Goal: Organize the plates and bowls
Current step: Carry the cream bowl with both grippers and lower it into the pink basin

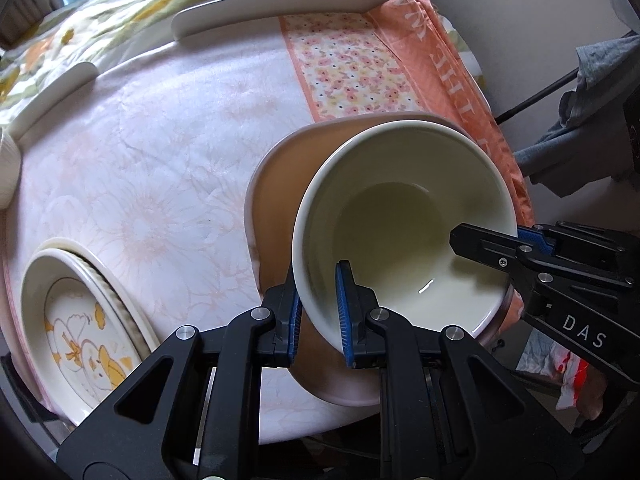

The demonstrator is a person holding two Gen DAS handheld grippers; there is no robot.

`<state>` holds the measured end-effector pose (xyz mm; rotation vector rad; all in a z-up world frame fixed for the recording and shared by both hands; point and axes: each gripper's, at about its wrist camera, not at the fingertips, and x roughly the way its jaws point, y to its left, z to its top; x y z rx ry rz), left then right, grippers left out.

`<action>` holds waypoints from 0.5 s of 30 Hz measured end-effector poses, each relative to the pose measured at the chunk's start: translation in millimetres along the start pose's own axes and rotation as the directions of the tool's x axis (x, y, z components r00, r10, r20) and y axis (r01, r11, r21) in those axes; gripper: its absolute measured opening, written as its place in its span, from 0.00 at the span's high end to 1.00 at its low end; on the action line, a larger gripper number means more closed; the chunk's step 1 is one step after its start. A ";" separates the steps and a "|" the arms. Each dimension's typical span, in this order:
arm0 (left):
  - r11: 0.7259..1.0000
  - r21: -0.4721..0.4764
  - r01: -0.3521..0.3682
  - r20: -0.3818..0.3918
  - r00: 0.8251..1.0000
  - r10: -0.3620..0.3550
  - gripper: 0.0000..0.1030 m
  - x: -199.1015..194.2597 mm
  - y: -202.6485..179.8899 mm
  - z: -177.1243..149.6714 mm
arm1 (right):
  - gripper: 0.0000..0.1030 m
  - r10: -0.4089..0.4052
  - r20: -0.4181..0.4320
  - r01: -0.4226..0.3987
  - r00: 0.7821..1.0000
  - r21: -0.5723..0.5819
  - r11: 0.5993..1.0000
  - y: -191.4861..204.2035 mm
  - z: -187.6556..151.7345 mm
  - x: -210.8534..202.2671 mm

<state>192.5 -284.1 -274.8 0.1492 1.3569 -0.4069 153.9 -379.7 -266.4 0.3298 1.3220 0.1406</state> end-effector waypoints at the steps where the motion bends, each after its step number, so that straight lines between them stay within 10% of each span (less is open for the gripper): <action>1: 1.000 0.004 -0.011 0.003 1.000 0.011 0.86 -0.7 -0.4 -0.4 | 0.87 0.001 0.000 -0.001 1.000 0.001 1.000 -0.2 0.3 0.0; 15: 1.000 0.022 -0.004 0.017 1.000 0.003 0.86 -6.0 -5.2 -3.0 | 0.85 -0.009 0.011 0.009 1.000 -0.002 1.000 -4.9 2.8 -8.1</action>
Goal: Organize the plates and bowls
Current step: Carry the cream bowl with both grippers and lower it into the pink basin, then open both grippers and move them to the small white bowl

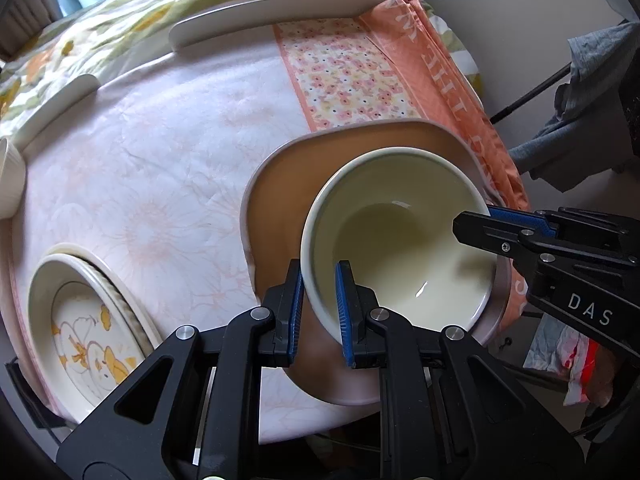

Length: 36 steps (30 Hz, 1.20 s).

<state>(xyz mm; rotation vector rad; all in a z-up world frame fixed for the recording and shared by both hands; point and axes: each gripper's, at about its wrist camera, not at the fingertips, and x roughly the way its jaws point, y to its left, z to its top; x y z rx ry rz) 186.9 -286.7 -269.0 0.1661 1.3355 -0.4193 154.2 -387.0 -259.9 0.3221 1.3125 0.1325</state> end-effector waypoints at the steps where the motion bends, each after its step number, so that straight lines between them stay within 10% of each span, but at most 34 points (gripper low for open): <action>1: 1.000 -0.002 0.002 -0.001 1.000 -0.002 0.86 0.2 0.5 0.2 | 0.85 0.000 0.000 0.000 1.000 -0.002 1.000 0.0 -0.3 0.3; 19: 0.999 -0.041 0.008 0.112 0.994 -0.003 0.86 -57.6 12.5 -4.2 | 0.85 0.058 0.074 -0.059 0.996 0.008 0.998 0.8 3.7 -34.4; 21: 0.998 -0.067 0.006 0.150 0.989 0.004 0.73 -78.3 21.7 -7.6 | 0.85 0.086 0.096 -0.084 0.992 -0.026 0.996 9.5 6.7 -47.4; 23: 0.995 -0.095 -0.009 0.209 0.977 0.029 0.35 -100.9 33.3 -13.0 | 0.78 0.107 0.123 -0.099 0.987 -0.073 0.992 22.6 12.9 -59.7; 24: 0.994 -0.110 -0.027 0.241 0.969 0.053 0.07 -111.8 40.4 -15.6 | 0.57 0.114 0.140 -0.100 0.983 -0.103 0.990 31.0 16.5 -65.7; 25: 0.990 -0.130 -0.050 0.279 0.956 0.085 0.00 -123.3 48.0 -18.8 | 0.25 0.121 0.158 -0.100 0.980 -0.135 0.986 40.0 20.5 -70.8; 27: 0.981 -0.175 -0.079 0.342 0.930 0.135 0.00 -144.8 65.1 -25.4 | 0.04 0.143 0.194 -0.105 0.970 -0.196 0.975 59.1 29.9 -79.2; 36: 0.870 -0.494 0.002 0.433 0.868 0.244 0.00 -205.2 197.1 -50.1 | 0.03 0.344 0.281 -0.178 0.896 -0.481 0.858 179.1 88.0 -92.8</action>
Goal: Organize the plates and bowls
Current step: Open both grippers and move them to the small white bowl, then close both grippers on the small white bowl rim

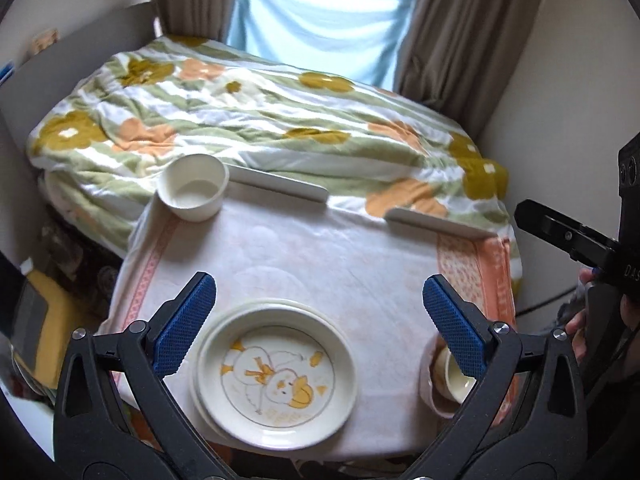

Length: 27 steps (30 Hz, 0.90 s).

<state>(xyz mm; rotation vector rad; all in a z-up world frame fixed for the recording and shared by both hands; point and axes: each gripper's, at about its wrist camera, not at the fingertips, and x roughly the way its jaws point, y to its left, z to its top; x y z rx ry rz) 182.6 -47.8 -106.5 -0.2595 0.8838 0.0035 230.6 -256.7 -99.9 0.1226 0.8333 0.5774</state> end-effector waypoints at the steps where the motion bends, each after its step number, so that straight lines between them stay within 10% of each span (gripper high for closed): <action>1: 0.999 -0.033 -0.008 0.013 1.000 0.009 0.00 0.3 14.3 7.4 | 0.03 0.021 -0.028 -0.021 0.999 -0.032 0.999 10.6 13.4 11.6; 8: 0.961 -0.270 -0.056 -0.002 0.998 0.058 0.01 50.1 115.7 43.5 | 0.03 0.005 -0.181 -0.030 0.983 -0.137 0.990 63.6 85.4 124.4; 12: 0.926 -0.373 -0.050 -0.070 0.997 0.025 0.22 108.9 157.8 48.2 | 0.04 0.031 -0.329 -0.087 0.944 -0.158 0.984 84.7 96.5 216.6; 16: 0.895 -0.443 -0.052 -0.130 0.991 -0.007 0.36 161.9 194.9 52.3 | 0.31 0.045 -0.433 -0.115 0.900 -0.136 0.984 89.3 87.2 291.4; 27: 0.877 -0.479 -0.046 -0.204 0.977 -0.061 0.68 228.4 234.5 55.2 | 0.67 0.063 -0.547 -0.126 0.835 -0.079 0.989 97.1 61.6 389.1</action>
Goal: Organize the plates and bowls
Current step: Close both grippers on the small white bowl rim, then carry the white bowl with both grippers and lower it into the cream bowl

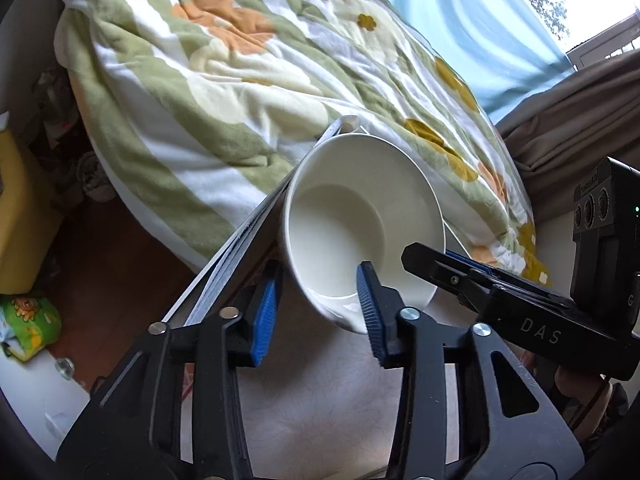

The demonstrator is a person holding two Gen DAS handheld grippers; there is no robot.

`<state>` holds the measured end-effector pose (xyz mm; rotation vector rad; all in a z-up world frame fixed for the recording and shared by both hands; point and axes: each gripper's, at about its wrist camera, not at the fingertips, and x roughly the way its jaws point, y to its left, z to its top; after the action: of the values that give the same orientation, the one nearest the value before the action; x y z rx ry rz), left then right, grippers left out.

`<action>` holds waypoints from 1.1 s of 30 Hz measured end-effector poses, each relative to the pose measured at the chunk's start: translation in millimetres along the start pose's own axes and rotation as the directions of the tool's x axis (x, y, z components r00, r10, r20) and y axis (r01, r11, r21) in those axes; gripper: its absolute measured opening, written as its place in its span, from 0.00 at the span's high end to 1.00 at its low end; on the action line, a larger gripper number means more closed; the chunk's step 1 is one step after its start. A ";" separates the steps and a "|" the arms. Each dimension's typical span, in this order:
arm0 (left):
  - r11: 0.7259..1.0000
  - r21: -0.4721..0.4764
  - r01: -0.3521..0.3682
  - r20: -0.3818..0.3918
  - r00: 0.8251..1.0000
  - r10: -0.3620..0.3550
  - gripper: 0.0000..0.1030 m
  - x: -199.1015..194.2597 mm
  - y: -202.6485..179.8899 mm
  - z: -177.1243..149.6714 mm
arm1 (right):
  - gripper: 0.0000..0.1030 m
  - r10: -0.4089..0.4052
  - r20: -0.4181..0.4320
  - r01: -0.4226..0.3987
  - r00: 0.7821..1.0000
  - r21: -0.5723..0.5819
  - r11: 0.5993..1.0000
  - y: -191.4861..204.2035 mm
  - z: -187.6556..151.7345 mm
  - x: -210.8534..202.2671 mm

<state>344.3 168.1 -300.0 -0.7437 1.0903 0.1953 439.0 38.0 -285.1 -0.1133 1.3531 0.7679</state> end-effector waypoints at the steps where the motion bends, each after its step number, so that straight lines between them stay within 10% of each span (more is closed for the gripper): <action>1: 1.000 0.001 0.001 -0.005 1.000 0.000 0.69 3.1 1.5 2.0 | 0.67 0.000 -0.004 0.000 1.000 0.002 1.000 -0.4 1.5 4.1; 6: 1.000 -0.012 0.002 -0.004 1.000 -0.002 0.79 8.2 11.2 5.8 | 0.84 0.012 -0.023 -0.011 1.000 0.024 1.000 -2.2 6.4 18.5; 19: 0.997 0.072 -0.021 0.006 1.000 0.021 0.80 -13.9 -6.2 -3.6 | 0.85 0.002 0.025 -0.004 1.000 0.056 0.998 -0.5 -9.8 5.4; 33: 0.953 0.296 0.060 0.046 0.996 -0.077 0.80 -115.1 -105.6 -82.2 | 0.85 -0.056 0.228 0.019 0.972 0.162 0.987 -1.5 -103.9 -136.3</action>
<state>281.7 61.0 -174.5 -0.5032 1.0095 -0.0067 351.2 -73.2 -188.6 0.0748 1.1802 0.6180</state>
